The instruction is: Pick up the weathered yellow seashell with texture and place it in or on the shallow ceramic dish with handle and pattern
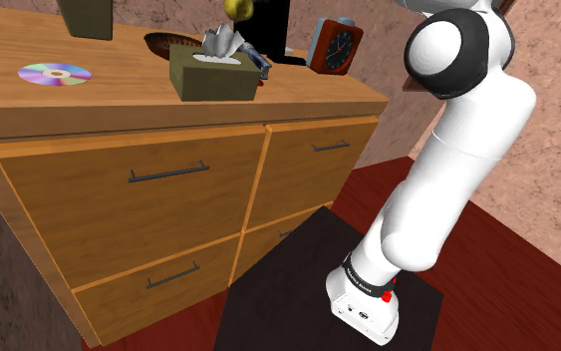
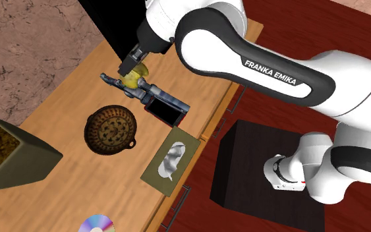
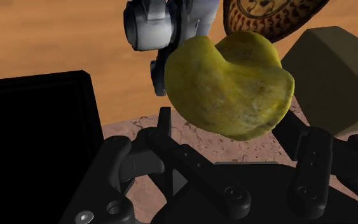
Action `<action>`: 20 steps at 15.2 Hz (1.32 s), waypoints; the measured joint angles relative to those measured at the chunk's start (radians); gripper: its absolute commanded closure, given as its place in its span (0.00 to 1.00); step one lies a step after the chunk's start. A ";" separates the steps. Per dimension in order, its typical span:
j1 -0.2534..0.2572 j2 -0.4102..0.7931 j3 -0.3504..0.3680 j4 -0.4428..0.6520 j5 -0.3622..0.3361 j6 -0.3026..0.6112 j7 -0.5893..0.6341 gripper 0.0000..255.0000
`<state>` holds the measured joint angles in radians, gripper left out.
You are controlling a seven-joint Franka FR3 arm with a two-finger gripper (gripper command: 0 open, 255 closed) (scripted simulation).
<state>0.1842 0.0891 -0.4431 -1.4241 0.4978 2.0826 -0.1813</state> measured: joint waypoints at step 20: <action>0.166 0.123 0.089 0.063 -0.123 0.150 0.266 1.00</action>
<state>0.3506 0.2121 -0.3538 -1.3613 0.3744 2.2321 0.0848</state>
